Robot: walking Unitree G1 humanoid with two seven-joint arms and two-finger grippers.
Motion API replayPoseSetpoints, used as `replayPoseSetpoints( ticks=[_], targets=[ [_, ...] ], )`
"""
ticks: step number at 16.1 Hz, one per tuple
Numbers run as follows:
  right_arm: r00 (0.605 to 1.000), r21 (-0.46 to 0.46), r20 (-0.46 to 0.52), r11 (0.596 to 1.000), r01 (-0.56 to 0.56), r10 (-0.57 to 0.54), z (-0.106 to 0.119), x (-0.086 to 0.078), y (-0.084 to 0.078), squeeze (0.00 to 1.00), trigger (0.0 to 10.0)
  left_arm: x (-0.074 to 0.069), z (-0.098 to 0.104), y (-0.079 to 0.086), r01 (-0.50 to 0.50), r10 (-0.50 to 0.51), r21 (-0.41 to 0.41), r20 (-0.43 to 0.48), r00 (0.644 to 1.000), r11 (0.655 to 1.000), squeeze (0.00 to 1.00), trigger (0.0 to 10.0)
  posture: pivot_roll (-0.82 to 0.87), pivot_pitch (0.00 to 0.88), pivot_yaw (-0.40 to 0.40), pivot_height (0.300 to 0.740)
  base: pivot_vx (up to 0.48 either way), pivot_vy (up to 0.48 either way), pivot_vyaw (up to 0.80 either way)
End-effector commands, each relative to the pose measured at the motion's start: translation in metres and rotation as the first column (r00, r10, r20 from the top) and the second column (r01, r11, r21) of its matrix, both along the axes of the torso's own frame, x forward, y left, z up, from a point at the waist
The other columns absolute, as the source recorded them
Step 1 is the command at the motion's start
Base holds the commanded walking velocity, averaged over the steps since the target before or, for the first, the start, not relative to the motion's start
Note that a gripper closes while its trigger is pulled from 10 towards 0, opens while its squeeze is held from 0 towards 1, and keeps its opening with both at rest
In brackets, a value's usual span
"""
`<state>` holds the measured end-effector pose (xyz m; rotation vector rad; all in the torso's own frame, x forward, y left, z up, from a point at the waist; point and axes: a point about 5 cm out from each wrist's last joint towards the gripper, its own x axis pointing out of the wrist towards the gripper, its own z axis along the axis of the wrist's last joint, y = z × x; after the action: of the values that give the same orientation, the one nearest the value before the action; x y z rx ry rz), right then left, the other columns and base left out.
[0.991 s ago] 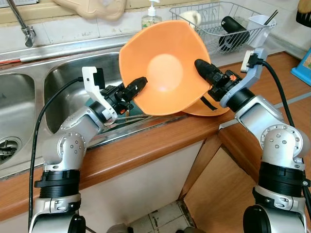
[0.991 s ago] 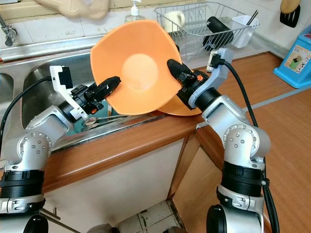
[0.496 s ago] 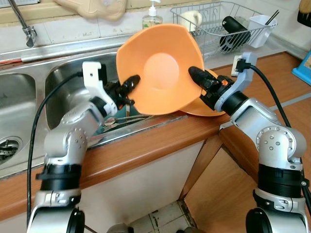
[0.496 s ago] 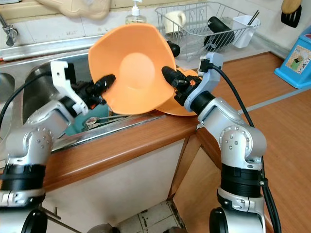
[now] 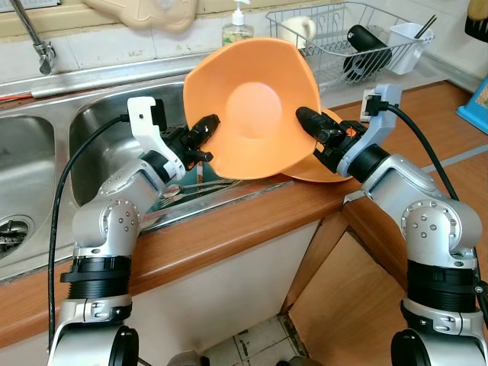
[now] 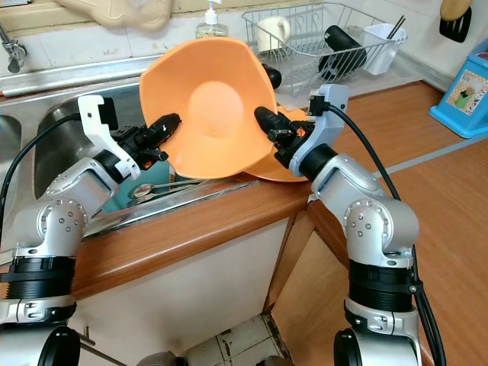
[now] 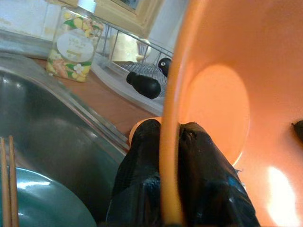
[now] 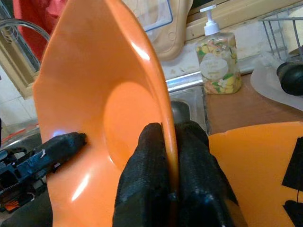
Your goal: Kitchen organization
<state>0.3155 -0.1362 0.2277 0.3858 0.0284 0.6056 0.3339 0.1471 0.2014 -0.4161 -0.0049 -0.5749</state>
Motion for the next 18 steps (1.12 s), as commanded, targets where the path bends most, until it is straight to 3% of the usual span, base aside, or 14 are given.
replayPoseSetpoints(
  ticks=[1,5,6,7,12,13,15,18],
  targets=[
    [0.993,0.002,0.109,0.999,-0.042,0.042,0.022,-0.005,0.006,1.00,10.0,0.003,0.004,0.003,-0.041,0.041,0.025,-0.004,0.999,0.999,0.00,0.0,-0.11,0.000,0.032,0.740,0.000,0.000,0.00],
    [0.990,-0.037,0.129,0.998,-0.047,0.051,0.024,-0.006,0.003,1.00,10.0,0.005,0.014,0.011,-0.080,0.081,-0.060,0.022,0.996,0.995,0.00,0.0,-0.11,0.000,0.029,0.740,0.000,0.000,0.00],
    [0.989,-0.043,0.134,0.998,-0.051,0.057,0.025,-0.007,0.003,0.86,10.0,0.006,0.016,0.013,-0.091,0.093,-0.073,0.026,0.995,0.993,0.00,0.0,-0.11,0.000,0.029,0.740,0.000,0.000,0.00],
    [0.987,-0.067,0.142,0.996,-0.061,0.070,0.025,-0.008,0.003,0.00,10.0,0.008,0.021,0.020,-0.125,0.130,-0.087,0.046,0.990,0.988,0.00,0.0,-0.11,0.000,0.029,0.740,0.000,0.000,0.00],
    [0.981,-0.217,0.147,0.972,-0.094,0.127,0.020,-0.015,0.002,0.00,10.0,0.015,0.035,0.053,-0.299,0.312,-0.139,0.083,0.946,0.944,0.00,0.0,-0.11,0.000,0.028,0.740,0.000,0.000,0.00],
    [0.981,-0.269,0.139,0.958,-0.096,0.137,0.017,-0.016,0.003,0.00,10.0,0.017,0.033,0.063,-0.361,0.370,-0.113,0.070,0.926,0.926,0.00,0.0,-0.11,0.000,0.026,0.740,0.000,0.000,0.00],
    [0.973,-0.357,0.141,0.926,-0.122,0.183,0.011,-0.019,0.008,0.00,10.0,0.022,0.021,0.080,-0.489,0.488,0.037,0.041,0.872,0.871,0.00,0.0,-0.11,0.000,0.025,0.740,0.000,0.000,0.00],
    [0.960,-0.429,0.125,0.886,-0.176,0.251,0.004,-0.024,0.015,0.00,10.0,0.025,0.006,0.087,-0.530,0.536,0.127,-0.017,0.844,0.838,0.00,0.0,-0.11,0.000,0.023,0.740,0.000,0.000,0.00]
  ],
)
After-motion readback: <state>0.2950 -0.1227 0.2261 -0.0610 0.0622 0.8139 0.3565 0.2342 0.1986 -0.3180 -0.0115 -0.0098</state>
